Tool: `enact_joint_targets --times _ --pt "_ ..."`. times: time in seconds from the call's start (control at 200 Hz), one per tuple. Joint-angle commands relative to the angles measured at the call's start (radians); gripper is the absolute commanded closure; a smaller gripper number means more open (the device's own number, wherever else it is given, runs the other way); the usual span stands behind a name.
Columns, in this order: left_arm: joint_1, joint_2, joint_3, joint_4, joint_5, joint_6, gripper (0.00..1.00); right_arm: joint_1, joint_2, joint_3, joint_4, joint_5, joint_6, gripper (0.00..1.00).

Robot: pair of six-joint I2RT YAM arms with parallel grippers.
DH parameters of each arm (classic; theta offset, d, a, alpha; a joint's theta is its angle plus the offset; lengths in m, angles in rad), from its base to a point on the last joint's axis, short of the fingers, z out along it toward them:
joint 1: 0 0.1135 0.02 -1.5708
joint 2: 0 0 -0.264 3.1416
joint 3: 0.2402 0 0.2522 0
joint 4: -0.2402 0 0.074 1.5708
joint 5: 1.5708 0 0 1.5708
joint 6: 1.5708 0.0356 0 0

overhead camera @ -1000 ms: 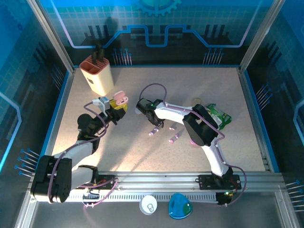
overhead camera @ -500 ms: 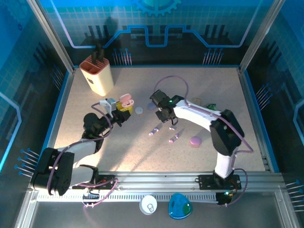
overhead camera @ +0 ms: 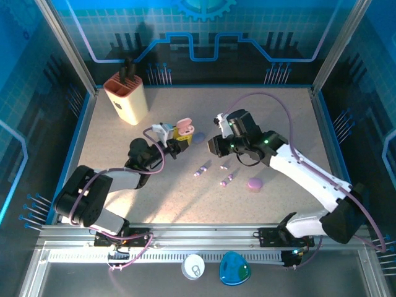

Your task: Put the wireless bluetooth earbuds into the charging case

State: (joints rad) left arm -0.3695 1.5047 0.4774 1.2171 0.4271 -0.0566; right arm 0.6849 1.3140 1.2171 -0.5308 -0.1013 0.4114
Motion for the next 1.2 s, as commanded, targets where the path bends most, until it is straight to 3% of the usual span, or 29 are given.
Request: enact_joint_targets --times 0.0,0.435,1.196 --pt "-0.039 0.025 0.048 0.033 -0.027 0.075 0.69 -0.008 -0.027 -0.002 0.089 -0.151 0.039 0.77" --pt "-0.158 0.060 0.073 0.010 -0.069 0.208 0.69 -0.008 0.068 0.082 0.148 -0.183 0.044 0.78" --pt "-0.174 0.033 0.030 0.054 -0.060 0.225 0.69 -0.028 0.144 0.084 0.186 -0.146 0.061 0.78"
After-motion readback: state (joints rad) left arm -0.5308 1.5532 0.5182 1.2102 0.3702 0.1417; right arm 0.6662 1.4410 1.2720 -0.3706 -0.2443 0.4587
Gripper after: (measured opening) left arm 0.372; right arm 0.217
